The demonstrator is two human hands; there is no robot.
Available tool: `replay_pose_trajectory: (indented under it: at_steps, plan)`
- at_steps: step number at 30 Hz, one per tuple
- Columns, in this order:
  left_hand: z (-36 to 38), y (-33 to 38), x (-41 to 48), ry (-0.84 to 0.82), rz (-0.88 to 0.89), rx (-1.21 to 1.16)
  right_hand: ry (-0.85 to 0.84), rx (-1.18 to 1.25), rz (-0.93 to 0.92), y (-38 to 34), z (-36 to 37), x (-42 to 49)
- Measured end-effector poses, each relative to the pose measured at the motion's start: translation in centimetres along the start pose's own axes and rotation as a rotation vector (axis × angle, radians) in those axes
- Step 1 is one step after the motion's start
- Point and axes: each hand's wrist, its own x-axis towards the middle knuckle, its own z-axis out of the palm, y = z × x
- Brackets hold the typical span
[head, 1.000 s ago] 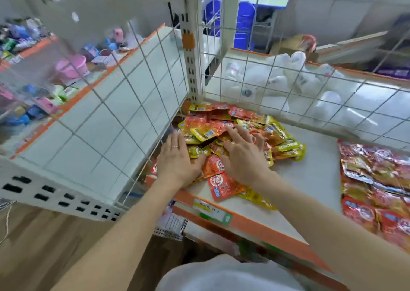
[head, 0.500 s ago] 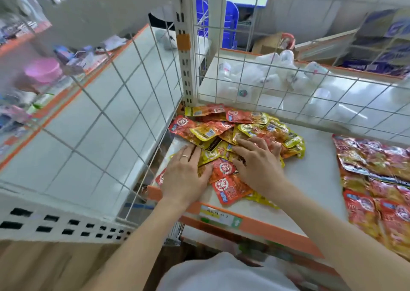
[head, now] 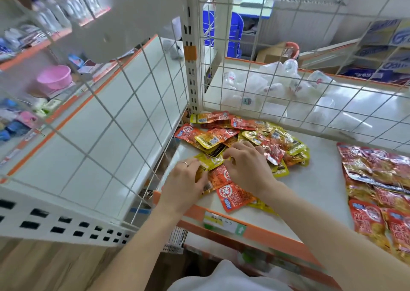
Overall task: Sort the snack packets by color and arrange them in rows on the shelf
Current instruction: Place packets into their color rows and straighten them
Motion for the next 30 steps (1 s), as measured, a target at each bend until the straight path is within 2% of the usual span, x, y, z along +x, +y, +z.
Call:
replay_pose_trajectory:
  at_steps: [4, 7, 10, 13, 17, 20, 24, 28, 30]
  plan:
    - [-4.0, 1.5, -0.6, 0.313, -0.018, -0.091, -0.03, 0.059, -0.017, -0.6, -0.1, -0.1]
    - [-6.7, 3.3, -0.7, 0.442, -0.309, -0.396, -0.05, 0.076, -0.056, -1.2, -0.3, 0.2]
    - [-8.0, 3.9, -0.8, 0.433, -0.576, -0.73, -0.173, 0.026, -0.109, -2.6, -0.5, 0.8]
    - [-8.8, 4.2, -0.9, 0.358, -0.684, -1.024, -0.335, -0.113, -0.206, -3.9, -0.9, 1.4]
    - [-9.5, 4.6, -1.4, 0.317, -0.748, -1.22, -0.405, -0.173, -0.306, -4.9, -1.4, 1.7]
    - [-9.8, 4.7, -2.1, 0.268, -0.769, -1.373, -0.476, -0.167, -0.257, -5.1, -2.0, 1.8]
    - [-10.1, 4.9, -3.4, 0.207, -0.753, -1.534, -0.534, 0.077, -0.177, -5.1, -3.2, 1.9]
    - [-9.7, 4.7, -4.8, 0.149, -0.736, -1.566, -0.635, -0.171, -0.25, -5.1, -4.1, 2.0]
    - [-9.5, 4.4, -5.3, 0.138, -0.754, -1.587, -0.604, -0.224, -0.285, -5.0, -4.2, 1.6]
